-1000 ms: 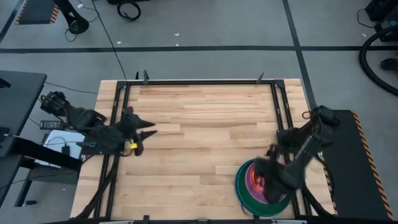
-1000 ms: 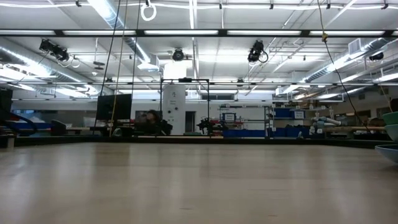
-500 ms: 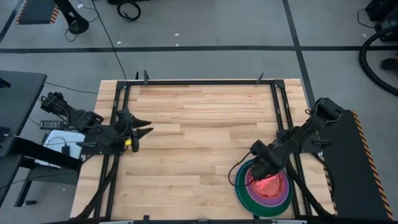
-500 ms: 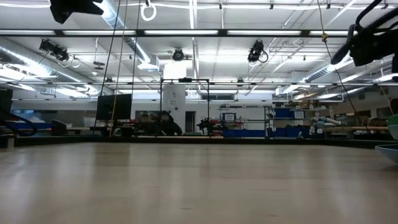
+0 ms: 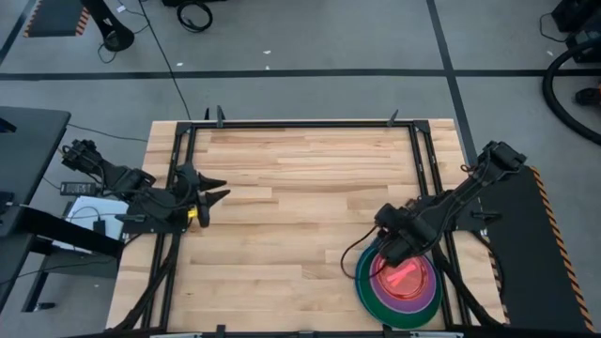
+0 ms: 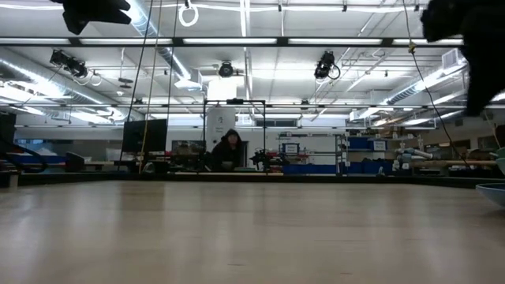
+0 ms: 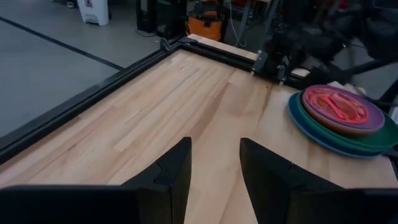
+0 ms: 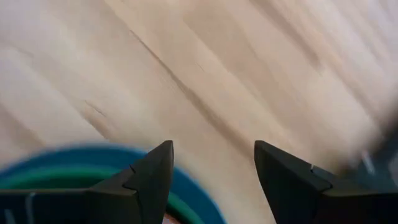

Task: Stack plastic plates
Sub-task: Return to Home Position

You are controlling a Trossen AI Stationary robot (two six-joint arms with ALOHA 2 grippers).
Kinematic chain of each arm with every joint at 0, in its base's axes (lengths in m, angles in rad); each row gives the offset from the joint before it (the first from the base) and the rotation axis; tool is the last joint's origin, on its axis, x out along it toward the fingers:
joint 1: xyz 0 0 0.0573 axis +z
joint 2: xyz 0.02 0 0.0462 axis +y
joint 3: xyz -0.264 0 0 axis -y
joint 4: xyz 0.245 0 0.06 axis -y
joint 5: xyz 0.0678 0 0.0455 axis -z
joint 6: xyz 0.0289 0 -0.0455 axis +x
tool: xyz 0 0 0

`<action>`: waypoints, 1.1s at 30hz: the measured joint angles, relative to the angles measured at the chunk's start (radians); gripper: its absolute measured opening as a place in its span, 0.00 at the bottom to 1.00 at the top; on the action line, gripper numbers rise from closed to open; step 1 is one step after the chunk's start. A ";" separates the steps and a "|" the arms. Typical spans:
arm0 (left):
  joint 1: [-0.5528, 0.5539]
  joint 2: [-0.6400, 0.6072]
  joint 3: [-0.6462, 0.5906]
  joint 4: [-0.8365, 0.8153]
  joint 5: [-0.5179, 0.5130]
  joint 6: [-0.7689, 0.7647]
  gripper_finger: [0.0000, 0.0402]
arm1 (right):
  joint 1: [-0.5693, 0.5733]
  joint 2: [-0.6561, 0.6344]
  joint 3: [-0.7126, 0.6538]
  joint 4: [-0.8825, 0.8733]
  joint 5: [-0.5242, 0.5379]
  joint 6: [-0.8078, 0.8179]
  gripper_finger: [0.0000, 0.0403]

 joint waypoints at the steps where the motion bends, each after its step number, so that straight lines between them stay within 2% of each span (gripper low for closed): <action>1: 0.000 -0.001 0.000 0.001 -0.003 -0.001 0.35 | -0.007 -0.001 0.000 0.049 0.046 -0.069 0.58; 3: 0.000 -0.001 -0.006 0.013 -0.005 0.000 0.35 | -0.029 0.000 -0.008 0.186 0.116 -0.216 0.58; 5: -0.001 -0.007 -0.047 0.087 0.009 0.023 0.35 | -0.060 0.000 -0.029 0.401 0.142 -0.379 0.57; 10: 0.014 -0.073 -0.232 0.422 0.132 0.187 0.35 | -0.121 0.000 -0.073 0.919 0.140 -0.786 0.54; 12: 0.035 -0.103 -0.321 0.597 0.226 0.278 0.35 | -0.138 -0.001 -0.070 1.047 0.147 -0.935 0.53; 14: 0.068 -0.123 -0.413 0.814 0.365 0.377 0.35 | -0.162 -0.013 -0.070 1.143 0.146 -1.073 0.51; 17: 0.149 -0.123 -0.545 1.122 0.579 0.448 0.35 | -0.226 -0.047 -0.074 1.212 0.061 -1.206 0.46; 19: 0.219 -0.112 -0.608 1.220 0.652 0.431 0.35 | -0.284 -0.072 -0.097 1.227 0.004 -1.240 0.41; 22: 0.327 -0.110 -0.661 1.219 0.668 0.356 0.35 | -0.362 -0.122 -0.177 1.296 -0.016 -1.276 0.32; 24: 0.394 -0.113 -0.674 1.205 0.715 0.341 0.35 | -0.399 -0.173 -0.252 1.376 -0.017 -1.296 0.25; 27: 0.480 -0.158 -0.674 1.207 0.917 0.397 0.35 | -0.430 -0.281 -0.384 1.490 -0.037 -1.347 0.16; 29: 0.538 -0.209 -0.674 1.186 1.011 0.433 0.35 | -0.446 -0.373 -0.474 1.538 -0.044 -1.358 0.11; 33: 0.677 -0.322 -0.674 1.018 1.028 0.429 0.35 | -0.467 -0.566 -0.624 1.549 -0.070 -1.360 0.02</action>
